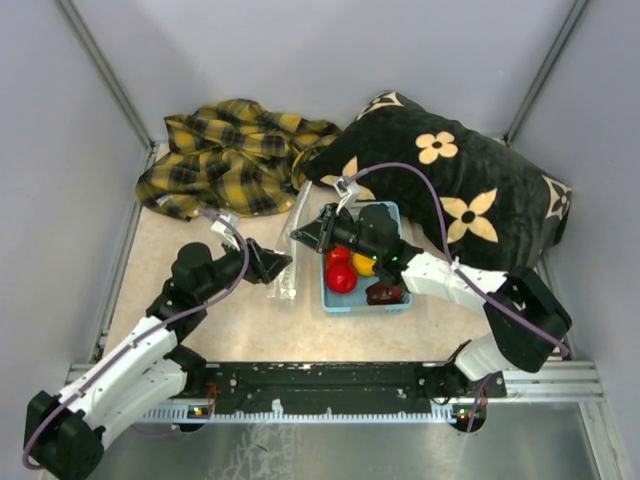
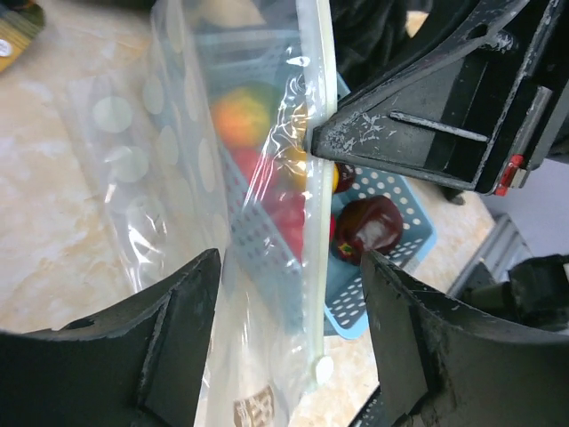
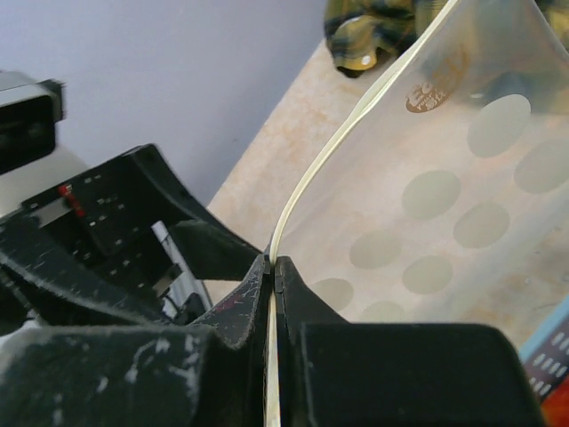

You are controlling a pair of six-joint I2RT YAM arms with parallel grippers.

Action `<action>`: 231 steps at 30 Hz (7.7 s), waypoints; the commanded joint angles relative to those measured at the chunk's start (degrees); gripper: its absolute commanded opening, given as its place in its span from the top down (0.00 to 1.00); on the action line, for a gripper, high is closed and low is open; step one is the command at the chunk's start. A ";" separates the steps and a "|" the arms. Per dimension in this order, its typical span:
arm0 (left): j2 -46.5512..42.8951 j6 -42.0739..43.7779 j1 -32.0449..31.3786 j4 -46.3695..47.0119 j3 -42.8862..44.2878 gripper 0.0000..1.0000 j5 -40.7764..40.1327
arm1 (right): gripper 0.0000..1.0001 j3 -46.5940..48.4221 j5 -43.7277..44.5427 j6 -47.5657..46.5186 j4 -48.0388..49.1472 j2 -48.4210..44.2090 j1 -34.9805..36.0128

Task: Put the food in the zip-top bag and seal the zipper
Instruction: Open the zipper of the food storage bag at the center of the board.

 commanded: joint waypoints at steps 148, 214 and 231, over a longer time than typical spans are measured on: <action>20.72 5.68 -10.93 -19.45 22.92 0.57 -24.95 | 1.00 11.00 11.32 -20.52 -27.71 -2.32 6.72; 17.92 9.40 -9.26 -38.52 30.33 1.00 -35.72 | 1.00 16.63 23.01 -20.55 -27.86 5.76 1.89; 18.52 5.33 -9.17 -46.77 32.37 0.99 -49.85 | 1.00 13.79 24.30 -21.83 -31.79 -2.16 1.65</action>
